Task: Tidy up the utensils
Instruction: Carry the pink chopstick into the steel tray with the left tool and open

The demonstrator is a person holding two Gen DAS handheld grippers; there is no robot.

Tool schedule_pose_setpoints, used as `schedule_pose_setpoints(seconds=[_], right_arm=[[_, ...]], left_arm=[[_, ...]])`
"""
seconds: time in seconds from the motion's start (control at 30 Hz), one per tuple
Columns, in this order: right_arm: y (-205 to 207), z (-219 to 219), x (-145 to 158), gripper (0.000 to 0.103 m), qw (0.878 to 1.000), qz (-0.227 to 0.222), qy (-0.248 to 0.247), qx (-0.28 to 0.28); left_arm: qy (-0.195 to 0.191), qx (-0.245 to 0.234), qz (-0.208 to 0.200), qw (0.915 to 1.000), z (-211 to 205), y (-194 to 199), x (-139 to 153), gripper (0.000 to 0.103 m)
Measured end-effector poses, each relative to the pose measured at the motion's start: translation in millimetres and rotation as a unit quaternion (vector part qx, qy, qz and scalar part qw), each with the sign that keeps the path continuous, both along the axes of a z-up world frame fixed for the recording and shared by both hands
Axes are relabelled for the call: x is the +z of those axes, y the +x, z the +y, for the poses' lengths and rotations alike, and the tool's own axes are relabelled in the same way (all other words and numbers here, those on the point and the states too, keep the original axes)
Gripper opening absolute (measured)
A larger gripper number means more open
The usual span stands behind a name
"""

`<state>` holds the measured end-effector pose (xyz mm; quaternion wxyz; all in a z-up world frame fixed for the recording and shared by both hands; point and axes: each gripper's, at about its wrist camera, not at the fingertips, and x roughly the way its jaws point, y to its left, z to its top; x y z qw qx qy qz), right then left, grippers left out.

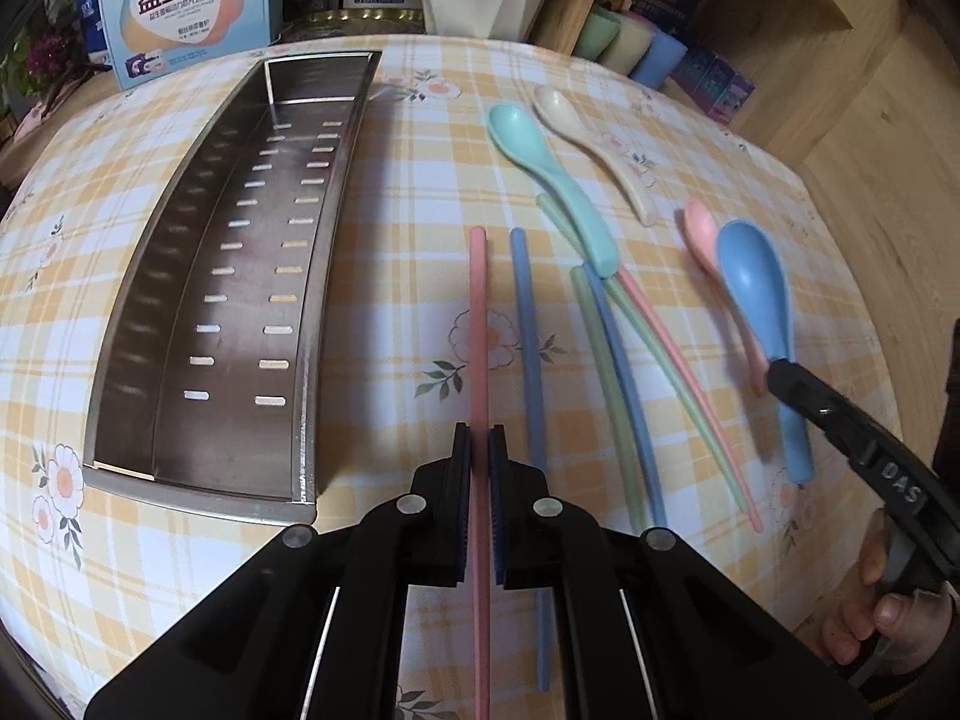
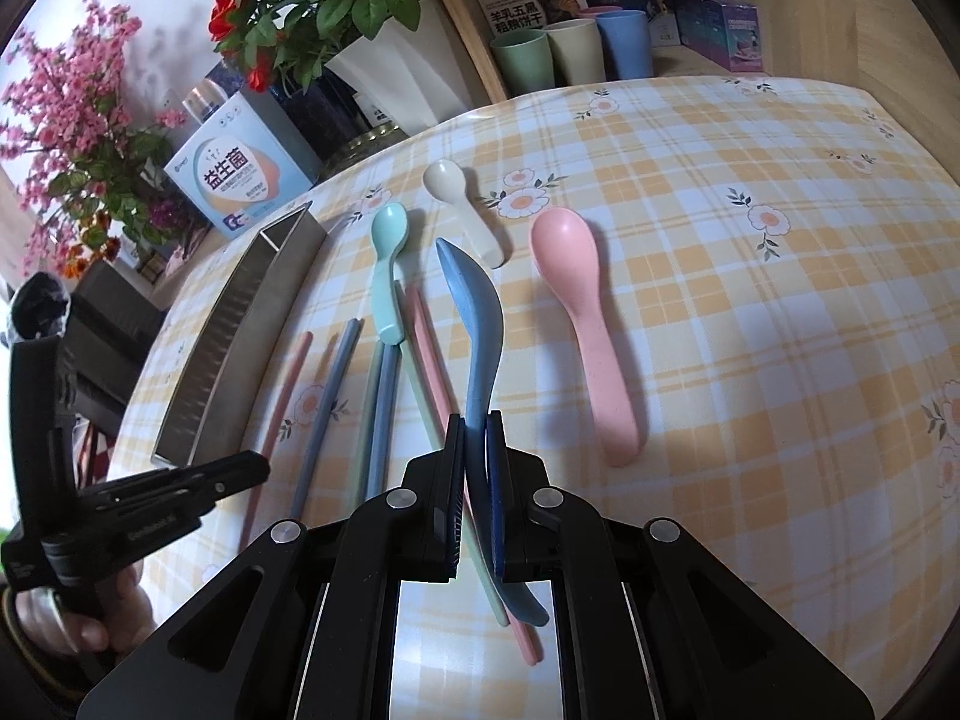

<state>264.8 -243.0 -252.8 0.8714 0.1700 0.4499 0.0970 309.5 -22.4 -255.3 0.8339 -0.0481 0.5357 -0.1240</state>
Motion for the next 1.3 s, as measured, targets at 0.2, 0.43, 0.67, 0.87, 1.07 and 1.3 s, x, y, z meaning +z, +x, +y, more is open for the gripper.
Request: schedule_pose_setpoints(seconds=[0.2,0.43,0.67,0.87,1.07,1.3], right_arm=[[-1.1,0.1,1.9,0.007,1.0,0.0,0.001,-0.003],[1.5,-7.2,7.9,0.007,1.0,-0.002,0.014,-0.016],[2.2,-9.9,5.4,0.007,1.0,0.005,0.014,-0.023],[2.3,-18.2,5.0,0.007,0.999,0.008,0.011,-0.034],[2.4,-25.0,5.9,0.007,0.999,0.01,0.008,-0.04],[2.2,-30.4,2.6,0.007,0.999,0.017,0.011,-0.05]], left_arm=[[-0.021,0.001,-0.023,0.9995,7.5,-0.4,26.3,0.006],[-0.033,0.04,-0.06,0.9968,59.2,31.0,69.2,0.006],[-0.006,0.07,-0.026,0.9972,95.6,89.8,49.8,0.006],[-0.01,0.058,-0.003,0.9983,94.4,118.0,23.6,0.006],[-0.008,0.055,0.028,0.9981,85.1,129.3,-1.4,0.006],[-0.021,0.05,0.043,0.9976,83.1,130.3,-9.2,0.006]])
